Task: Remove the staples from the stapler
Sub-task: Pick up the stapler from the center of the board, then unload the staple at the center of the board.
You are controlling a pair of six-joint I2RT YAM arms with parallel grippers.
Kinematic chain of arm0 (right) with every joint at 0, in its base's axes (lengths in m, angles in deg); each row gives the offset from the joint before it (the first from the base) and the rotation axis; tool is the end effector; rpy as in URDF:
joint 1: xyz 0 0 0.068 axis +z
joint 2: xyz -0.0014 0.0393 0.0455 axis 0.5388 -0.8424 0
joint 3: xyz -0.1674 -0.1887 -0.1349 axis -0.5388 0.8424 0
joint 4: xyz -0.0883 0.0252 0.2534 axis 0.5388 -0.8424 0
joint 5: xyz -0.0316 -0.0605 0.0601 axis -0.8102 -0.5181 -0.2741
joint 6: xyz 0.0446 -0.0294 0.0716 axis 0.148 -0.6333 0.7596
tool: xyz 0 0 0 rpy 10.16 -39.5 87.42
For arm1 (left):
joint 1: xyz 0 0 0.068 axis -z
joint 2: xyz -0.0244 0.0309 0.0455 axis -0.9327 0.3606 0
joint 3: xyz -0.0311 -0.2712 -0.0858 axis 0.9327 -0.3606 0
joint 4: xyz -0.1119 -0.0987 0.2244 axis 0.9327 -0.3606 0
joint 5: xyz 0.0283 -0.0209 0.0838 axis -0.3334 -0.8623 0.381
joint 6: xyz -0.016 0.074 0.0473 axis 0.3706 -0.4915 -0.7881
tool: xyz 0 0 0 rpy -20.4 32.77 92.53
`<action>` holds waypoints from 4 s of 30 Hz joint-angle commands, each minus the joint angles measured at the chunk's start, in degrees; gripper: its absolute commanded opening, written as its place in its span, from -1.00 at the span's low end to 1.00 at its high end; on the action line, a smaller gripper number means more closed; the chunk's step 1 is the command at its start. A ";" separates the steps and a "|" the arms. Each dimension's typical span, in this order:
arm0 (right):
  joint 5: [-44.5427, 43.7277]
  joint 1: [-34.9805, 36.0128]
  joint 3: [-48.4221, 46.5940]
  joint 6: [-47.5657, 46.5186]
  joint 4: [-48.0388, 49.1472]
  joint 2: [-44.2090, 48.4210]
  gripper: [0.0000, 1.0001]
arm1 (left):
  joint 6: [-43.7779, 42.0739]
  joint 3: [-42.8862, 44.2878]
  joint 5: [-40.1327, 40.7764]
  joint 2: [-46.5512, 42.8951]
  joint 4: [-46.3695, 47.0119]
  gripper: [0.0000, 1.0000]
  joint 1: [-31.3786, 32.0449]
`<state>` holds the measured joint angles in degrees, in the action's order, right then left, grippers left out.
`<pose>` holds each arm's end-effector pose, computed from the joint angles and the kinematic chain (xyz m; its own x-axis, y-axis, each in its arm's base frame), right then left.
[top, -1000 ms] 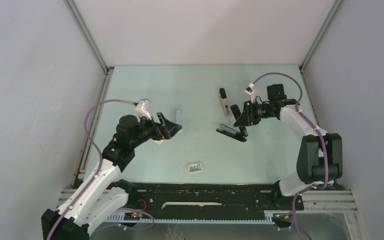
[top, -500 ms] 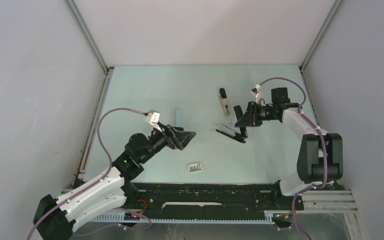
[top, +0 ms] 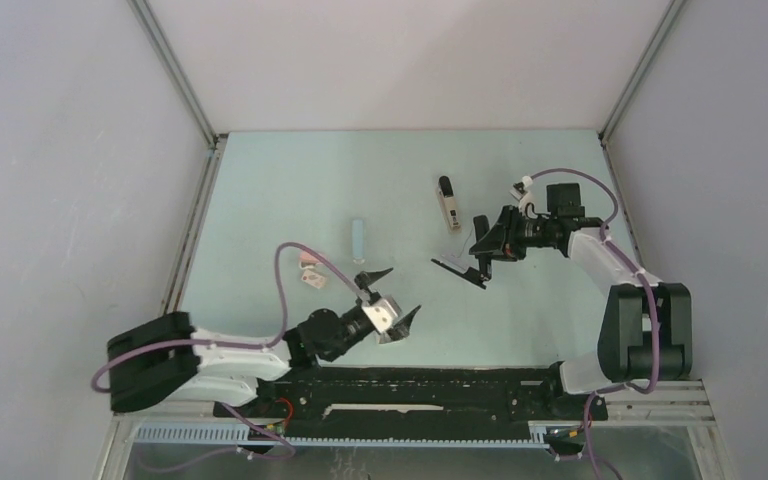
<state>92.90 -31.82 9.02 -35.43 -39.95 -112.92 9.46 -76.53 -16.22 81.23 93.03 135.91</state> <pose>0.3034 0.0694 0.2080 -0.9309 0.1601 -0.3283 -0.1946 0.5433 0.8167 0.1179 -0.2247 0.2115 0.2072 0.1035 -0.9728 0.7578 0.6120 0.2265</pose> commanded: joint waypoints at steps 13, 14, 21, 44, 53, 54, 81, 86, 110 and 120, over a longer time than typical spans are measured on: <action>3.96 0.84 1.56 23.54 4.25 5.26 -1.00 | -44.02 14.49 8.42 37.30 33.63 0.98 2.13; 4.15 1.06 1.56 24.27 4.13 5.28 -1.00 | -44.17 15.37 7.86 38.00 33.63 0.97 1.95; 7.07 2.53 1.96 29.66 6.79 3.94 -1.00 | -43.29 20.83 5.95 43.24 33.46 0.90 1.60; 9.47 4.90 4.85 35.89 13.81 4.27 -1.00 | -44.32 25.42 6.91 46.07 32.84 -0.80 -1.80; 8.73 4.94 5.50 35.60 14.70 2.30 -0.20 | -44.83 24.73 6.15 44.95 31.17 -1.00 -1.83; 8.76 4.94 5.51 35.54 14.84 1.95 -0.09 | -44.96 24.73 6.20 45.12 31.19 -1.00 -1.91; 22.02 -4.24 4.93 11.52 17.72 5.02 0.88 | -27.31 18.83 4.59 30.74 20.50 -1.00 -4.85; 21.35 -5.00 -3.90 -27.46 -4.97 7.80 0.92 | -18.43 20.48 -0.20 23.28 5.83 -1.00 -6.07; 15.78 14.08 -18.77 -98.63 -30.23 -3.91 0.88 | 4.07 28.07 -29.81 11.05 -19.81 -1.00 -14.64; 11.99 18.58 -18.66 -93.29 -27.44 -6.91 0.49 | 3.81 27.82 -31.47 11.12 -20.06 -1.00 -15.70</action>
<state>106.21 -14.27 -7.89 -133.61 -70.81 -119.18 12.41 -52.90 -45.48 95.08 68.52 120.96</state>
